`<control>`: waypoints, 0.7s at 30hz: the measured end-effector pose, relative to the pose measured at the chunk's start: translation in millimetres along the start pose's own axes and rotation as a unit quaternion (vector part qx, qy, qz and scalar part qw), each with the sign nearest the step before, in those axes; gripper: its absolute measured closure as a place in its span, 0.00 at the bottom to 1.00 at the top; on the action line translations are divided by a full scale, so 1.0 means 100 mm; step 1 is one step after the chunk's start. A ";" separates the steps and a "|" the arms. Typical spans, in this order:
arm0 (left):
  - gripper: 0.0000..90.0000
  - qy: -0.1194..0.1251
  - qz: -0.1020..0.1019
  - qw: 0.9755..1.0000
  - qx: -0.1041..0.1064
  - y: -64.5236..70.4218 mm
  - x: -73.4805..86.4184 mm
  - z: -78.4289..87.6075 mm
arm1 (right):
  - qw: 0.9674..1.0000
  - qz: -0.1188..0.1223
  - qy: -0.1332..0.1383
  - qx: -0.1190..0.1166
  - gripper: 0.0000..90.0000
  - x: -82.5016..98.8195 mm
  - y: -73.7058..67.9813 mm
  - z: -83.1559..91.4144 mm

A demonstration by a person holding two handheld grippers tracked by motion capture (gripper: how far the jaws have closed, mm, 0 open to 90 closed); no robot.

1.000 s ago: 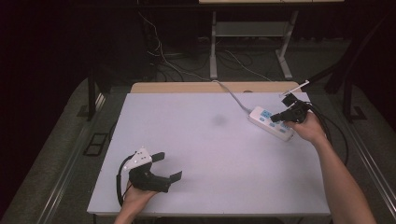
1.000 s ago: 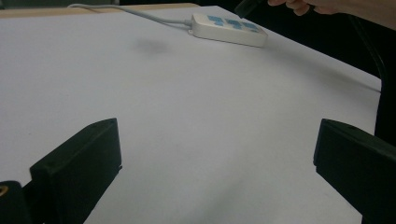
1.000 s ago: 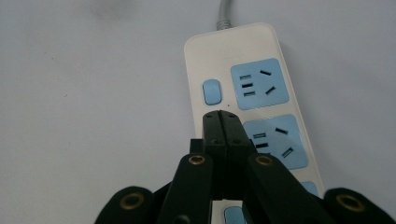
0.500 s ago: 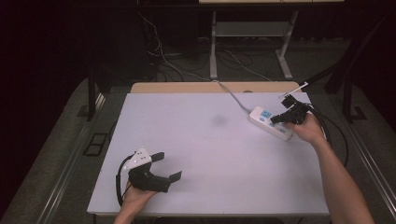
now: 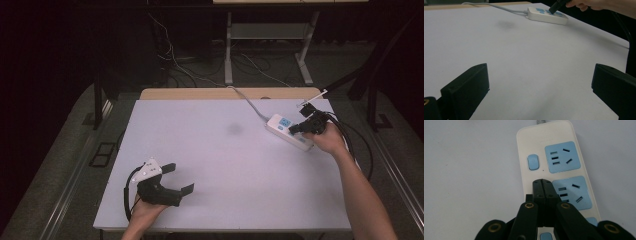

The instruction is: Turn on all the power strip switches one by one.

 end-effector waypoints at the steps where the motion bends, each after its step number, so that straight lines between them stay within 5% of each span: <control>1: 0.00 0.000 -0.001 1.000 0.001 0.00 0.00 0.00 | 1.000 -0.004 0.003 -0.004 1.00 0.01 0.01 0.00; 7: 0.00 -0.001 -0.002 1.000 0.001 0.00 0.00 -0.01 | 0.999 -0.028 0.025 -0.030 1.00 0.09 0.06 -0.02; 21: 0.00 -0.001 -0.005 1.000 0.000 0.02 0.00 0.00 | 1.000 -0.003 0.018 0.001 1.00 0.07 0.00 -0.03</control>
Point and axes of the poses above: each handheld gripper's, and its own axes: z roughly backward along the jaws, x roughly out of its underside, y roughly to its right, the point moved 1 cm from there along -z, roughly forward along the jaws, and after that the axes turned 10 degrees about x, right-handed, at the moved point
